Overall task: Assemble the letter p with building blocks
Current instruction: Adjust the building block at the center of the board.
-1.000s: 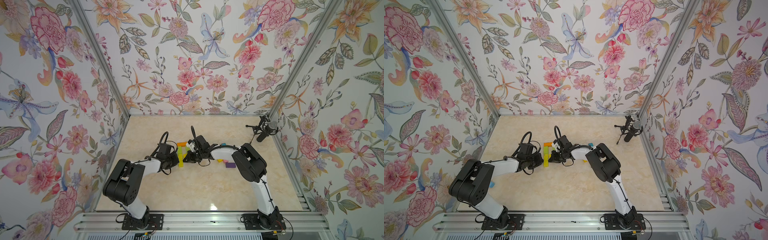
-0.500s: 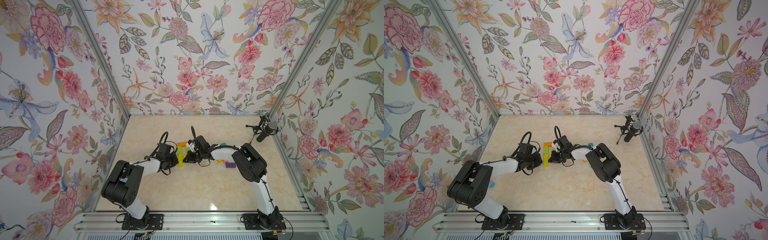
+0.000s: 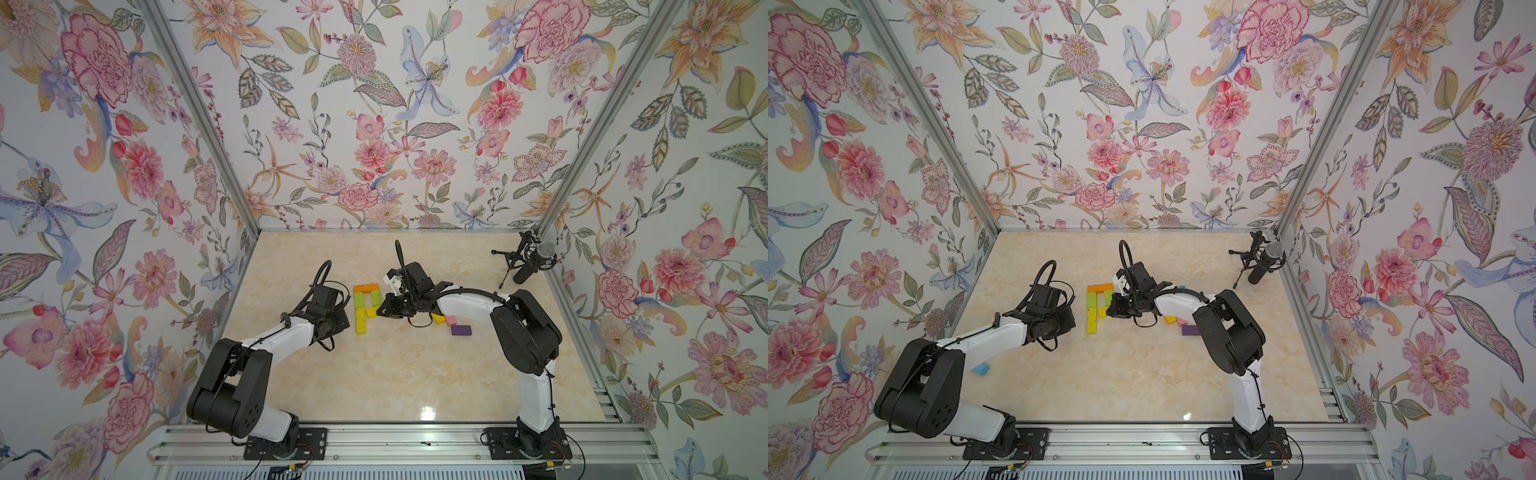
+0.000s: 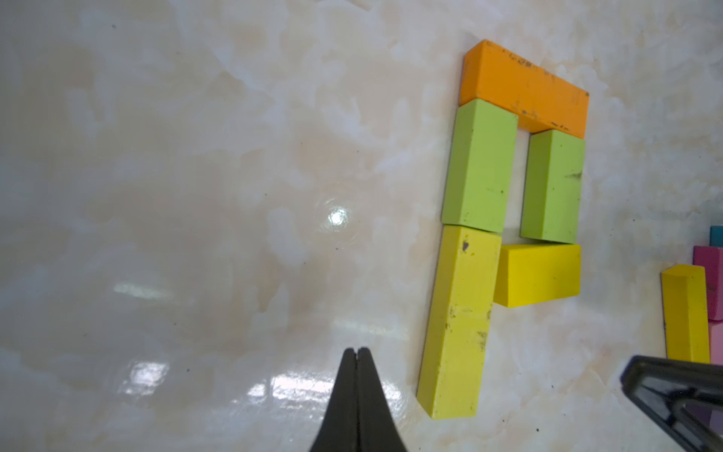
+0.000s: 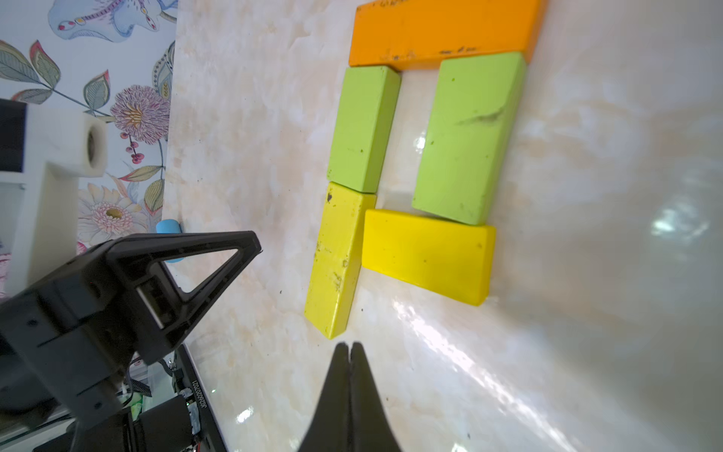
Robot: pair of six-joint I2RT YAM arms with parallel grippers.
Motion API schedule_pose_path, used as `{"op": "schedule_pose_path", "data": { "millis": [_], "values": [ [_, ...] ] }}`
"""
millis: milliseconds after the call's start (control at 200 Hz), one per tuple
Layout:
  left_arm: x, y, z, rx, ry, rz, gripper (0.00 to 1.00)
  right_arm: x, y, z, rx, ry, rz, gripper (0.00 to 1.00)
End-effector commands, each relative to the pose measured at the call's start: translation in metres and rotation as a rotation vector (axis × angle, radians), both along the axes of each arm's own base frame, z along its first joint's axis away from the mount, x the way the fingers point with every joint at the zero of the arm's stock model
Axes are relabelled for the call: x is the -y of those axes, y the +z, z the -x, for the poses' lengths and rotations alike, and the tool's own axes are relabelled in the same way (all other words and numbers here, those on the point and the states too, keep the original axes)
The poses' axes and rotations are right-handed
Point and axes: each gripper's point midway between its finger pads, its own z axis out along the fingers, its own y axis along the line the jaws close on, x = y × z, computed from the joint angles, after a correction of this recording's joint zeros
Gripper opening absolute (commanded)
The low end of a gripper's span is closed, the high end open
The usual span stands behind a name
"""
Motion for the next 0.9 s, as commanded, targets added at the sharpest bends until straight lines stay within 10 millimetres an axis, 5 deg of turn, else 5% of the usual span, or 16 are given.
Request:
{"op": "schedule_pose_path", "data": {
  "millis": [0, 165, 485, 896],
  "values": [
    [-0.009, 0.011, -0.005, 0.030, 0.004, -0.034, 0.00, 0.027, -0.012, -0.005, -0.001, -0.032, 0.088, 0.00],
    [-0.011, 0.013, -0.006, 0.041, 0.005, -0.033, 0.00, 0.031, -0.016, -0.002, -0.010, -0.036, 0.101, 0.00],
    [-0.012, 0.015, -0.012, 0.048, -0.007, -0.030, 0.00, 0.006, -0.042, 0.023, -0.051, 0.015, 0.141, 0.01],
    [-0.012, 0.012, -0.014, 0.045, -0.026, -0.015, 0.00, -0.014, -0.061, 0.023, -0.084, 0.034, 0.146, 0.00]
  ]
}}
